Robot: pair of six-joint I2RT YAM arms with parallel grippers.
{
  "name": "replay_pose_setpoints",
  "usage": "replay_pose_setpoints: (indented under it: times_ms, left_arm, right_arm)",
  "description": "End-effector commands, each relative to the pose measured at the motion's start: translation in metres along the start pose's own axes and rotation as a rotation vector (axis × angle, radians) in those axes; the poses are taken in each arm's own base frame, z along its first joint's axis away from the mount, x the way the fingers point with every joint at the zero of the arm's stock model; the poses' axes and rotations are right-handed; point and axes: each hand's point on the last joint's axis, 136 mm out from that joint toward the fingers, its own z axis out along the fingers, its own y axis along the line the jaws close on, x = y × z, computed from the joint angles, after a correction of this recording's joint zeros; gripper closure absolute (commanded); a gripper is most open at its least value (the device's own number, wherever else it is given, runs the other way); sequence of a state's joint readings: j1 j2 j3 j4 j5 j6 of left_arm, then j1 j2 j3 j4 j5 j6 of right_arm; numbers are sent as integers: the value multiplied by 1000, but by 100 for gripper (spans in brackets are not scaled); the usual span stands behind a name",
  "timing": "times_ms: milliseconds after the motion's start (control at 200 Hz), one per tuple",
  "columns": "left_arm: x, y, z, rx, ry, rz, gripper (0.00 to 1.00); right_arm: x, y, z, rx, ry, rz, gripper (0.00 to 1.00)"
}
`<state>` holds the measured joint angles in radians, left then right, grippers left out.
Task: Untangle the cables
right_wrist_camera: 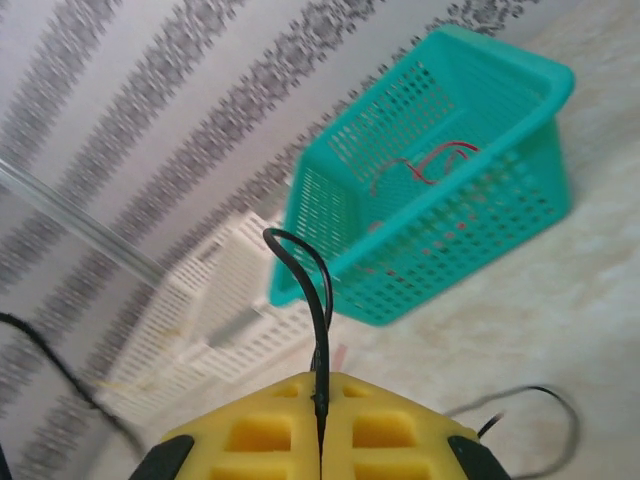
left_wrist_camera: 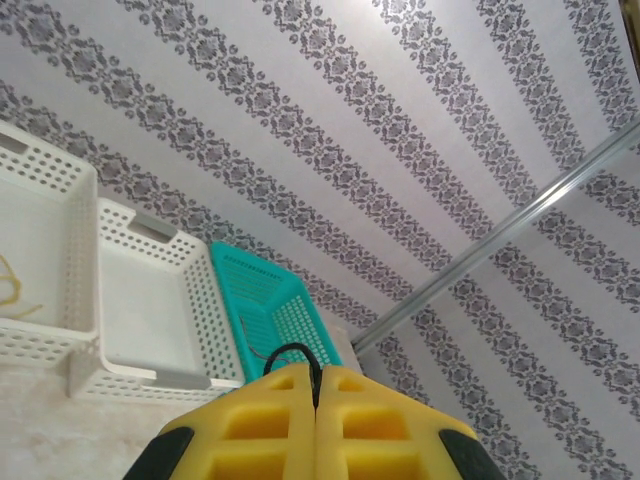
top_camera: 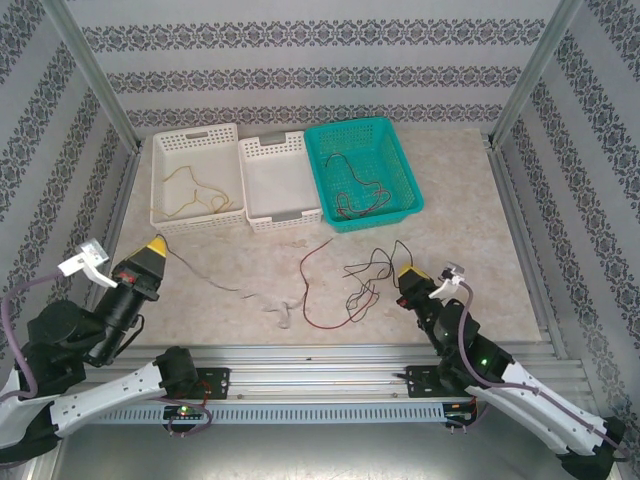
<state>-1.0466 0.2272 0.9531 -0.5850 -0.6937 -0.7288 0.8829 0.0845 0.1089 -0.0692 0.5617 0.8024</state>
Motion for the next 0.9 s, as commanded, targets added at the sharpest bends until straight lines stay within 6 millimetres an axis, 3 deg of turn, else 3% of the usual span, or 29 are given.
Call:
replay_pose_setpoints:
  times_ms: [0, 250, 420, 664, 894]
  left_arm:
    - [-11, 14, -11, -42, -12, 85, 100]
    - [-18, -11, -8, 19, 16, 117, 100]
    - [-10, -34, 4, 51, 75, 172, 100]
    - [7, -49, 21, 34, 146, 261, 100]
    - [3, -78, 39, 43, 158, 361, 100]
  right_arm:
    - [7, -10, -2, 68, 71, -125, 100]
    - [12, -19, 0, 107, 91, -115, 100]
    - [19, -27, 1, 144, 126, -102, 100]
    - [22, -30, 2, 175, 169, -114, 100]
    - [36, -40, 8, 214, 236, -102, 100]
